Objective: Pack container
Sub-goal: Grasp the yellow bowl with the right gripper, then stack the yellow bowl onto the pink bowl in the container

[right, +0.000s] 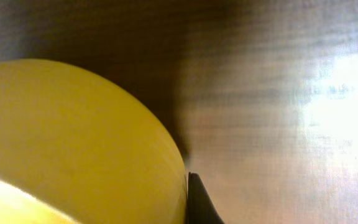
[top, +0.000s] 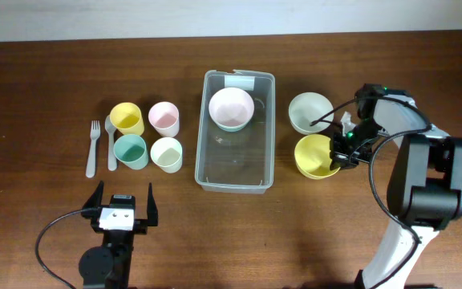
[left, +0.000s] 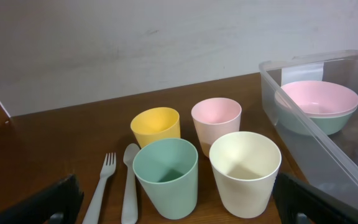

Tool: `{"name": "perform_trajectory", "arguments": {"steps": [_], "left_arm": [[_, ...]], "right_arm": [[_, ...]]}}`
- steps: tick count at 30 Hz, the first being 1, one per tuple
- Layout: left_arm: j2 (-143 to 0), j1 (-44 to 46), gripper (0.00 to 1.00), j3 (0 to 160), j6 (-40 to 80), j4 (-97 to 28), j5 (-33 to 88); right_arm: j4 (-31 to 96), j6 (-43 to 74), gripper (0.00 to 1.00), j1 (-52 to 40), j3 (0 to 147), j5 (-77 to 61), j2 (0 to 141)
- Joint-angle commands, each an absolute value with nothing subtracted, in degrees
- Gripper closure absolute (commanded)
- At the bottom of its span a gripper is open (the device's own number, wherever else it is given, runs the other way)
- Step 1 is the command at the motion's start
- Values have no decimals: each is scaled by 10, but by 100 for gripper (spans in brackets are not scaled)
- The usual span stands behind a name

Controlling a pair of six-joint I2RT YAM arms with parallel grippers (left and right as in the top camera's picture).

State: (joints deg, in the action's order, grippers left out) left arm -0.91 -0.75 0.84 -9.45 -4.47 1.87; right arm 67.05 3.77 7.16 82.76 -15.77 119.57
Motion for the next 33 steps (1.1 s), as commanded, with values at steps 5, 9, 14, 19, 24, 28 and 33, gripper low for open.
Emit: {"name": "perform_trajectory", "arguments": {"steps": [5, 9, 14, 19, 24, 28, 33], "left_arm": [[-6, -5, 0, 5, -100, -46, 17], [-6, -5, 0, 5, -100, -46, 17], [-6, -5, 0, 5, -100, -46, 17], [-6, -5, 0, 5, -100, -46, 17], [-6, -5, 0, 5, -100, -46, 17], [-6, -5, 0, 5, -100, -46, 17], [-6, -5, 0, 5, -100, -46, 17]], "right_arm": [[733, 35, 96, 53, 854, -245, 957], [742, 36, 96, -8, 903, -248, 902], [690, 80, 96, -126, 984, -183, 933], [646, 85, 96, -192, 1062, -162, 1045], [624, 84, 96, -187, 1150, -160, 1202], [603, 58, 96, -184, 1200, -202, 1277], [543, 72, 96, -183, 1206, -203, 1306]]}}
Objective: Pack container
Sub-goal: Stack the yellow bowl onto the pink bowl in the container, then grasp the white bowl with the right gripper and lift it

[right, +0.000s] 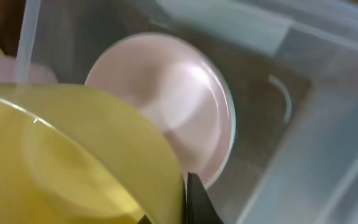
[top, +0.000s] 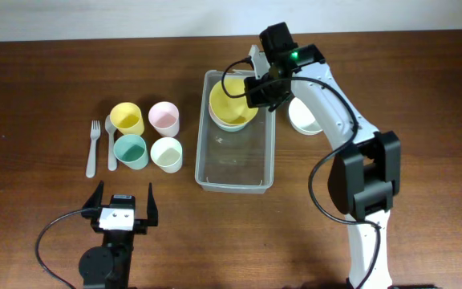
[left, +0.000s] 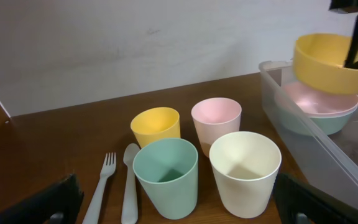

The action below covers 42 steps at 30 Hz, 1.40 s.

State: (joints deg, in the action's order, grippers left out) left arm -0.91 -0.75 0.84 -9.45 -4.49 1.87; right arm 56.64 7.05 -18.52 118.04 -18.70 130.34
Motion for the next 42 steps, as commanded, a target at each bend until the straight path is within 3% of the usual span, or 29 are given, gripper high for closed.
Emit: {"name": "perform_trajectory", "arguments": {"steps": [1, 6, 8, 9, 12, 14, 16, 22, 28, 42], "left_arm": [[-6, -5, 0, 5, -100, -46, 17], [-6, -5, 0, 5, -100, -46, 17], [-6, -5, 0, 5, -100, -46, 17], [-6, -5, 0, 5, -100, -46, 17], [-6, -5, 0, 5, -100, -46, 17], [-6, -5, 0, 5, -100, -46, 17], [-6, -5, 0, 5, -100, -46, 17], [-6, -5, 0, 5, -100, -46, 17], [-6, -5, 0, 5, -100, -46, 17], [-6, -5, 0, 5, -100, -46, 17]], "right_arm": [[535, 77, 96, -183, 1206, -203, 1307], [503, 91, 92, -183, 1211, -208, 1306], [519, 91, 83, -182, 1229, -208, 1305], [535, 91, 73, -179, 1244, -208, 1304], [604, 88, 66, -172, 1308, -209, 1298], [642, 84, 65, -168, 1345, -211, 1296], [705, 77, 73, -156, 1403, -206, 1296], [782, 84, 62, -65, 1467, -201, 1296], [832, 99, 56, 46, 1392, -161, 1314], [666, 95, 55, 68, 1091, -163, 1316]]}}
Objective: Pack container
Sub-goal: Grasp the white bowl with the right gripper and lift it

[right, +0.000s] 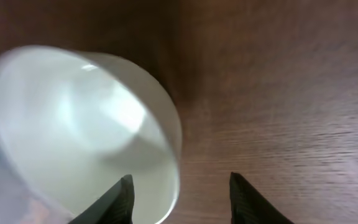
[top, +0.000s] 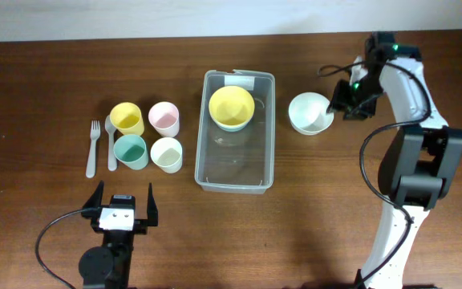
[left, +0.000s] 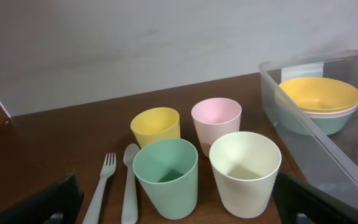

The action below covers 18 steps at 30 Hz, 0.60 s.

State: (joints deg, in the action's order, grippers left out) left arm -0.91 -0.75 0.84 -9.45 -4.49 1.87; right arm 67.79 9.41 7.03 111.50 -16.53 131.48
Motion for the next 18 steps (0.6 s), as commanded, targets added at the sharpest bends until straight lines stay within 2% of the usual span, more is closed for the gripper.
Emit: {"name": "perform_trajectory", "arguments": {"steps": [1, 3, 4, 5, 6, 8, 9, 11, 14, 15, 18], "left_arm": [[-6, -5, 0, 5, -100, -46, 17], [-6, -5, 0, 5, -100, -46, 17], [-6, -5, 0, 5, -100, -46, 17], [-6, -5, 0, 5, -100, -46, 17], [-6, -5, 0, 5, -100, -46, 17], [-6, -5, 0, 5, -100, -46, 17], [-6, -5, 0, 5, -100, -46, 17], [-6, -5, 0, 5, -100, -46, 17], [-6, -5, 0, 5, -100, -46, 17], [-6, -5, 0, 5, -100, -46, 17], [-6, -5, 0, 5, -100, -46, 17]], "right_arm": [[663, 95, 55, 68, 1087, -163, 1316], [644, 95, 56, 67, 1073, -170, 1316], [639, 95, 59, 67, 1070, -175, 1316], [630, 95, 71, 67, 1067, -183, 1316], [624, 95, 76, 67, 1067, -194, 1316], [620, 95, 76, 67, 1067, -203, 1316], [621, 95, 69, 66, 1067, -206, 1316], [617, 95, 68, 63, 1059, -206, 1316], [594, 96, 82, 52, 1044, -206, 1316], [588, 100, 96, 50, 1044, -205, 1316], [592, 100, 96, 52, 1051, -203, 1312]]}}
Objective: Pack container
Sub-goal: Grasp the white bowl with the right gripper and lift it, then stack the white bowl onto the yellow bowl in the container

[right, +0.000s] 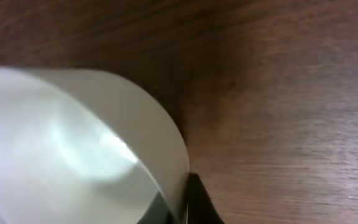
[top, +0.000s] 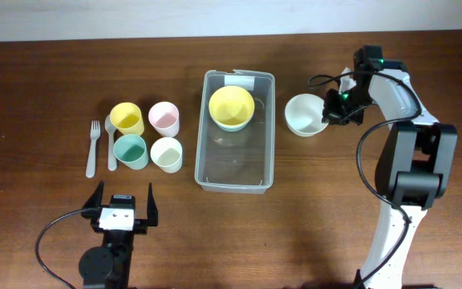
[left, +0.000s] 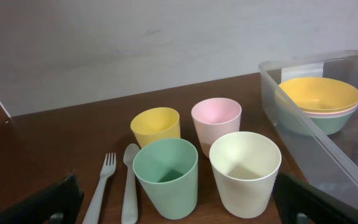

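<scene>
The clear plastic container (top: 207, 164) stands mid-table with a stack of bowls at its far end, a yellow bowl (top: 231, 104) on top of a pink and a green one. Right of it sits a white bowl (top: 303, 114); my right gripper (top: 330, 114) is shut on its right rim, which fills the right wrist view as the white bowl (right: 86, 143). My left gripper (left: 173, 208) is open, low at the table's front left, facing four cups: yellow (left: 156, 126), pink (left: 216, 118), green (left: 165, 175), cream (left: 245, 171).
A grey fork (top: 92, 148) and a spoon (top: 110, 142) lie left of the cups. The container's near half (top: 235, 160) holds nothing. Bare wood lies right of the white bowl and along the table's front.
My right gripper was open beside the white bowl's right rim; now it is shut on that rim, and the bowl sits slightly further left. The left arm has not moved.
My right gripper was shut on the yellow bowl on the table, right of the container. Then it held that bowl over the pink bowl in the container. Later the yellow bowl lay stacked there and the gripper stood open by the white bowl, which it now grips.
</scene>
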Tool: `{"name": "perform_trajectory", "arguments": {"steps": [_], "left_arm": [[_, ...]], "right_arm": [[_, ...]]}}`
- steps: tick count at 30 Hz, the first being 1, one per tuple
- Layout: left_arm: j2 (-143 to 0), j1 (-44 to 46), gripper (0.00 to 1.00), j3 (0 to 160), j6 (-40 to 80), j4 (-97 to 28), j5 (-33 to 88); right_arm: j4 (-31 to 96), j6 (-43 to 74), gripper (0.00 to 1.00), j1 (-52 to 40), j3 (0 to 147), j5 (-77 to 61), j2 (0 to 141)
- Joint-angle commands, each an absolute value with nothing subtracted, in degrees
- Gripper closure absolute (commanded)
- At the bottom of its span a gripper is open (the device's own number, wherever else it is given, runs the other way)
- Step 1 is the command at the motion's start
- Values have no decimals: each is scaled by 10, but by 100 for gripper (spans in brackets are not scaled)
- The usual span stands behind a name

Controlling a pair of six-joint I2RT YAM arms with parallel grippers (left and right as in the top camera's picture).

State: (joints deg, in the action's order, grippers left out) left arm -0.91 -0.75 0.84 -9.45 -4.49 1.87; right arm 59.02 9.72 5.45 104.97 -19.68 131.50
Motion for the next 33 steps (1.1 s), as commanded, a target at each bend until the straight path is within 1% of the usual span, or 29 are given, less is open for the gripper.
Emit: {"name": "perform_trajectory", "arguments": {"steps": [1, 4, 7, 12, 15, 24, 26, 33], "left_arm": [[-6, -5, 0, 5, -100, -46, 17], [-6, -5, 0, 5, -100, -46, 17], [-6, -5, 0, 5, -100, -46, 17], [-6, -5, 0, 5, -100, -46, 17], [-6, -5, 0, 5, -100, -46, 17], [-6, -5, 0, 5, -100, -46, 17], [-6, -5, 0, 5, -100, -46, 17], [-6, -5, 0, 5, -100, -46, 17]], "right_arm": [[594, 100, 96, 53, 1054, -203, 1307], [602, 100, 96, 57, 1068, -199, 1274], [619, 109, 96, 51, 1098, -199, 1213], [637, 108, 96, -11, 1158, -194, 1094], [634, 108, 96, -61, 1171, -186, 1066], [558, 115, 96, -174, 1171, -165, 1110], [550, 128, 96, -185, 1171, -130, 1125], [550, 127, 96, -187, 1171, -69, 1176]]}}
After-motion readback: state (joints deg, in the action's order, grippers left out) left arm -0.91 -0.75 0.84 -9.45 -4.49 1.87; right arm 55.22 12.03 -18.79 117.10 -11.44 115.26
